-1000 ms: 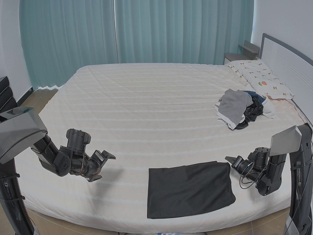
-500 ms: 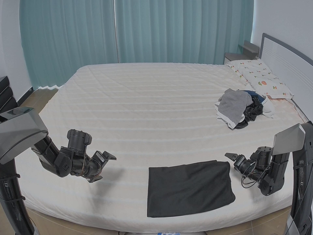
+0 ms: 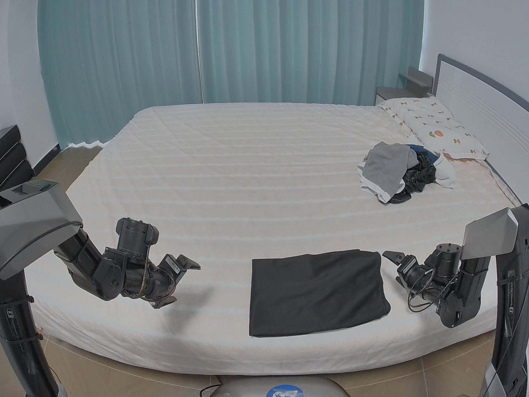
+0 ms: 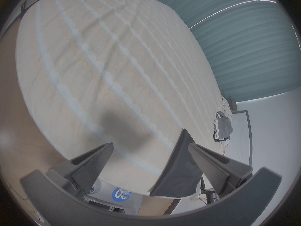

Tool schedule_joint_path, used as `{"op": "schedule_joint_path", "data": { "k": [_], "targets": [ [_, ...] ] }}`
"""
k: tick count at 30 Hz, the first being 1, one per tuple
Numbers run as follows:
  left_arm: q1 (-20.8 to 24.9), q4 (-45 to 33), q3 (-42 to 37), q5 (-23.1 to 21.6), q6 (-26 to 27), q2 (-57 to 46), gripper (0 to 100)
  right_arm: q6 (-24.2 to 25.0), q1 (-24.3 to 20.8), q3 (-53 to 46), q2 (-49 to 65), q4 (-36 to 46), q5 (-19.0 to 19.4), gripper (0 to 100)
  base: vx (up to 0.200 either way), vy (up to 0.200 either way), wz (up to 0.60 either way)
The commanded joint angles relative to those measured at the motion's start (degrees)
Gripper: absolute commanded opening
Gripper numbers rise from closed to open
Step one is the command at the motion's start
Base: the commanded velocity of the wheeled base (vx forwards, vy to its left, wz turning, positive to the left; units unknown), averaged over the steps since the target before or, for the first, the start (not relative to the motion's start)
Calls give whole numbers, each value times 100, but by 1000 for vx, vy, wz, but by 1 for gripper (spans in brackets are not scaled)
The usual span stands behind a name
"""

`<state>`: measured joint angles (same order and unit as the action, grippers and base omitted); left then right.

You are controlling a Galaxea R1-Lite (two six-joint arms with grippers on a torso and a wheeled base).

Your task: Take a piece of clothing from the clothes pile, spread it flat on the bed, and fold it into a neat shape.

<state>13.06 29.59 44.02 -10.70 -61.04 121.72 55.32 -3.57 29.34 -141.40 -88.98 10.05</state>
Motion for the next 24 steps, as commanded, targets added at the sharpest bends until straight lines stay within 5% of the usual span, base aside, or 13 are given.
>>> {"op": "schedule_joint_path", "data": {
  "k": [1,24],
  "targets": [
    [109,3,63,-11,-5,9,100,102,-3,63,33,-67,-3,100,0,0,0],
    [725,3,625,112,75,414,100,190,-38,133,-28,-67,-178,100,0,-183,0]
  ]
}}
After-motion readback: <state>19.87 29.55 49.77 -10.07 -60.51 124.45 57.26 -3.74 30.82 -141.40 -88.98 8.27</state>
